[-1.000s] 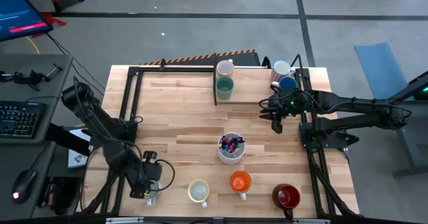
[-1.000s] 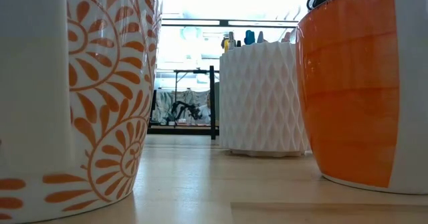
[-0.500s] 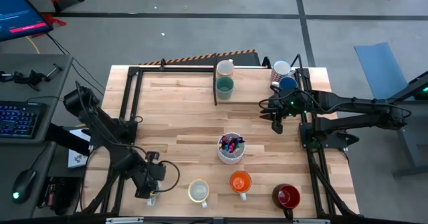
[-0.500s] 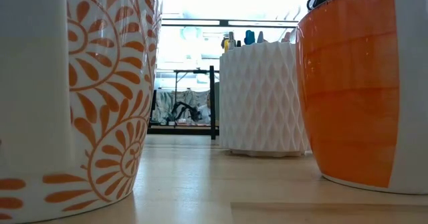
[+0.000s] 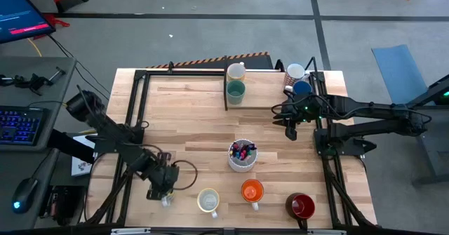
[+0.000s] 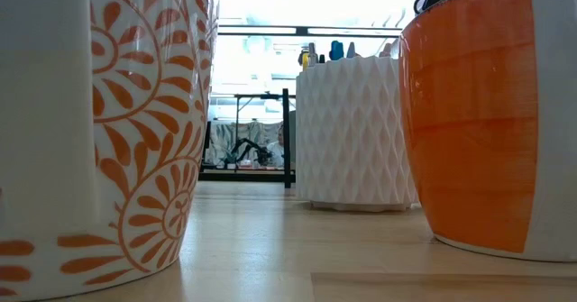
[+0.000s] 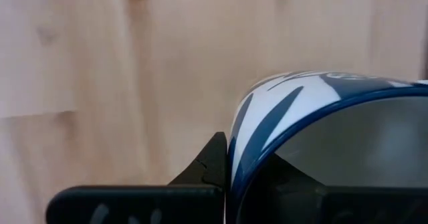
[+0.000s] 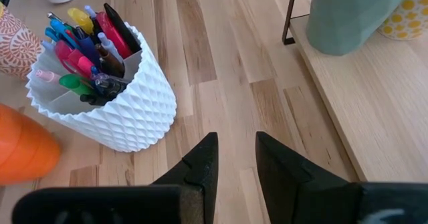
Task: Place coffee mugs
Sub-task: Put the blue patterned mug on the shelf
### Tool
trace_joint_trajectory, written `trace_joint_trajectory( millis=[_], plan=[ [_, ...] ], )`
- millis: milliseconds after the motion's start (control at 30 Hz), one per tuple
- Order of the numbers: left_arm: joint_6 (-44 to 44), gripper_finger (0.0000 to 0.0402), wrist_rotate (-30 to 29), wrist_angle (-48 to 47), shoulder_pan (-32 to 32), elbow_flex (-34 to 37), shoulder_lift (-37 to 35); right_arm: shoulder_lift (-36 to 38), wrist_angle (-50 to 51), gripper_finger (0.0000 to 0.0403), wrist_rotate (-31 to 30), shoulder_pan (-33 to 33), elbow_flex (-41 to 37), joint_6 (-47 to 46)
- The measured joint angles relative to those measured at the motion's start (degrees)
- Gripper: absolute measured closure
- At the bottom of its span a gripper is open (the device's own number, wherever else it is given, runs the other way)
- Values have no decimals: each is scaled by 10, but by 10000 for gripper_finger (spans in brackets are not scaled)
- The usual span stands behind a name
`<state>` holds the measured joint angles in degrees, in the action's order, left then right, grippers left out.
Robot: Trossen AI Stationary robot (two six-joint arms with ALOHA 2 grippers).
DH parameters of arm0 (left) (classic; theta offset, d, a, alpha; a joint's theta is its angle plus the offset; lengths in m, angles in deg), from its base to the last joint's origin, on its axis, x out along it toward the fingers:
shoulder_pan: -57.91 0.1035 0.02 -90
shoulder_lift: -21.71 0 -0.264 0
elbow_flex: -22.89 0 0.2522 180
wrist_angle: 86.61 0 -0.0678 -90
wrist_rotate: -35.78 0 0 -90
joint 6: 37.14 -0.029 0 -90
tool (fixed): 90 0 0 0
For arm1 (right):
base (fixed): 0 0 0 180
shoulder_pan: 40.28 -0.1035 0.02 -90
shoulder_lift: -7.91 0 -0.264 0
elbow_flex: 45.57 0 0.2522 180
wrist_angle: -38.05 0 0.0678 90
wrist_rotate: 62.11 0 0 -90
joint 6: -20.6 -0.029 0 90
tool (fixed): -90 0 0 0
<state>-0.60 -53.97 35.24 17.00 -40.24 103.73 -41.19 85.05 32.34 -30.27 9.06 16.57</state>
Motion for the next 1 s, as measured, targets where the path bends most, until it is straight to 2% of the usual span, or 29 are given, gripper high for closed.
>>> trace_joint_trajectory(
  millis=[200, 400, 500, 600, 767, 900, 1000],
  plan=[
    [-96, 390, -44, -33, 80, -16, -36, 0, 19, 322, 0, 0, 0, 1],
    [-251, 390, -124, -60, 193, -90, -64, 0, 49, 322, 0, 0, 0, 22],
    [-324, 390, -144, -66, 265, -138, -63, 0, 52, 322, 0, 0, 0, 37],
    [-397, 390, -142, -61, 337, -176, -49, 0, 52, 322, -3, 0, 0, 60],
    [-487, 390, -115, -49, 443, -227, -9, 0, 59, 322, -44, 0, 0, 78],
    [-522, 390, -112, -38, 494, -271, 54, 0, 41, 322, -78, 0, 0, 81],
    [-537, 390, -111, -9, 509, -313, 103, 0, 1, 322, -75, 0, 0, 80]
  ],
)
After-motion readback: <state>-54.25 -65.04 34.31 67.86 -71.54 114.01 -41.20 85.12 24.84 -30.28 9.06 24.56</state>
